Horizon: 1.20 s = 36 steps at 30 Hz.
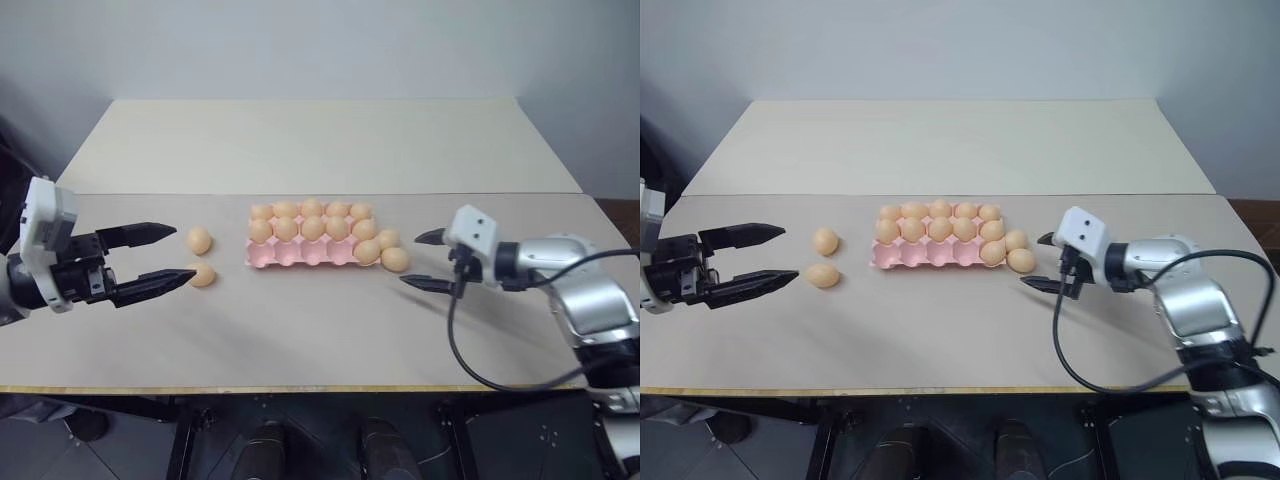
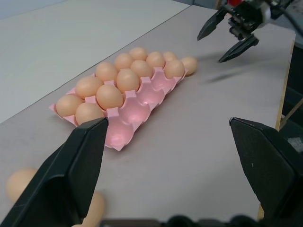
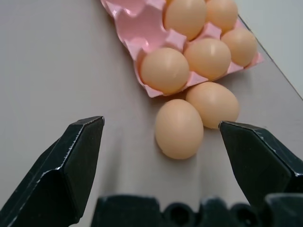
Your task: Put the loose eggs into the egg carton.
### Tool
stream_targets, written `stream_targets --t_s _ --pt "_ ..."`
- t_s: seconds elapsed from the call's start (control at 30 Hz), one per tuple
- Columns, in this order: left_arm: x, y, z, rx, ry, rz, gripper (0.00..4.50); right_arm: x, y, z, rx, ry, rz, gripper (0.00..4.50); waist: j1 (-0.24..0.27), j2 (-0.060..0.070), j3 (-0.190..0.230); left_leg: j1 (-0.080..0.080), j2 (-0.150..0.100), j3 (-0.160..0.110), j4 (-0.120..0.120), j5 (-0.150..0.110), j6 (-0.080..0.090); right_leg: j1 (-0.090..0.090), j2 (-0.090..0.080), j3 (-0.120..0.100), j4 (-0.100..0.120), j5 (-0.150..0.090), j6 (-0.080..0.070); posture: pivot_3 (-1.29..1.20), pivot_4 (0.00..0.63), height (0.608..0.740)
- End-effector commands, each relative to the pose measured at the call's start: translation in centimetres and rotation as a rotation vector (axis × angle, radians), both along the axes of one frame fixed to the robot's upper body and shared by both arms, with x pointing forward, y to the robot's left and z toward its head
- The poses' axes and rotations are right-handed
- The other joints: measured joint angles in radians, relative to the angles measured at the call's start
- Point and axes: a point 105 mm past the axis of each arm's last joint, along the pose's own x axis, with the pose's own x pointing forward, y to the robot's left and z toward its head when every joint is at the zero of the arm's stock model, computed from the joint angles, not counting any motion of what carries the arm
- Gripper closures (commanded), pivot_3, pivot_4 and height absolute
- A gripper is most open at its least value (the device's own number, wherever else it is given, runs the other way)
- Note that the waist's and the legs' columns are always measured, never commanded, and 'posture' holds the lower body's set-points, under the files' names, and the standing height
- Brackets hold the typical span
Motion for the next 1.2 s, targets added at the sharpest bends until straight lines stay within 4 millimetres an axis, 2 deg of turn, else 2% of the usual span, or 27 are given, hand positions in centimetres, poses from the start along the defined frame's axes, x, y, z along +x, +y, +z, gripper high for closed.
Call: stream_targets --t_s 0.03,0.23,0.33,0.5,0.57,0.7,0.77,0.87,0.93,1.03,1.2 --pt "-0.5 -0.2 0.7 0.012 -0.037 -0.012 0.03 1.3 0.5 0.3 -0.027 -0.046 -0.002 0.0 0.0 0.0 0.0 0.0 0.0 0.0 0.0 0.0 0.0 0.0 0.0 0.0 0.0 0.0 0.0 0.0 0.15 0.74" --pt "-0.7 -0.3 0.7 0.017 -0.037 -0.011 0.03 2.7 1.6 -1.1 -0.049 -0.03 -0.009 0.0 0.0 0.0 0.0 0.0 0.0 0.0 0.0 0.0 0.0 0.0 0.0 0.0 0.0 0.0 0.0 0.0 0.15 0.74" --pt "-0.9 -0.3 0.8 0.023 -0.039 -0.011 0.0 2.8 1.6 -1.7 -0.055 -0.011 -0.02 0.64 0.001 0.0 0.0 0.0 0.0 0.0 0.0 0.0 0.0 0.0 0.0 0.0 0.0 0.0 0.0 0.0 0.15 0.74" --pt "-1.0 -0.3 0.9 0.033 -0.039 -0.02 0.0 2.7 1.3 -1.9 -0.045 -0.018 -0.029 2.39 0.001 0.0 0.0 0.0 0.0 0.0 0.0 0.0 0.0 0.0 0.0 0.0 0.001 0.0 0.0 0.0 0.15 0.74" --pt "-1.0 -0.5 0.9 0.034 -0.039 -0.027 0.0 2.6 1.1 -1.3 -0.032 -0.03 -0.045 2.75 0.001 0.0 0.0 0.0 0.0 0.0 0.0 0.0 0.0 0.0 0.0 0.0 0.001 0.0 0.0 0.0 0.15 0.74" --pt "-1.2 -0.5 0.9 0.035 -0.038 -0.031 0.0 1.3 0.2 0.8 -0.032 -0.07 -0.037 2.83 0.001 0.0 0.0 0.0 0.0 0.0 0.0 0.0 0.0 -0.001 0.0 0.0 0.0 0.0 0.0 0.0 0.15 0.74" --pt "-1.2 -0.4 0.9 0.036 -0.036 -0.029 0.0 0.7 0.4 2.0 -0.025 -0.09 -0.018 2.83 0.002 0.0 0.0 -0.001 0.0 0.0 0.0 0.0 0.0 -0.001 0.0 0.0 0.0 0.0 0.0 0.0 0.15 0.74" --pt "-1.2 -0.4 0.9 0.034 -0.033 -0.031 0.0 0.4 2.3 4.2 0.021 -0.138 0.02 2.83 -0.005 0.001 0.0 0.001 0.0 0.0 0.0 0.0 0.0 0.0 0.0 0.0 0.001 0.0 0.0 0.0 0.15 0.74" --pt "-1.1 -0.6 0.8 0.033 -0.032 -0.035 0.0 0.5 4.4 5.1 0.055 -0.159 0.059 2.83 -0.012 0.001 0.0 0.002 0.002 0.0 0.0 0.0 0.0 0.0 0.003 0.002 0.001 0.001 -0.001 0.0 0.15 0.74" --pt "-0.9 -0.7 0.9 0.031 -0.035 -0.041 0.0 0.9 7.6 4.8 0.06 -0.158 0.103 2.83 -0.017 0.001 0.0 0.002 0.003 0.0 -0.001 0.0 0.0 0.0 0.004 0.002 0.001 0.001 -0.002 0.0 0.15 0.74" --pt "-0.9 -1.0 0.7 0.032 -0.04 -0.045 0.0 1.4 10.6 2.9 0.029 -0.137 0.13 2.83 -0.011 0.0 0.0 -0.001 0.002 0.0 0.0 0.0 0.0 -0.003 0.003 0.002 0.001 0.001 -0.002 0.0 0.15 0.74"
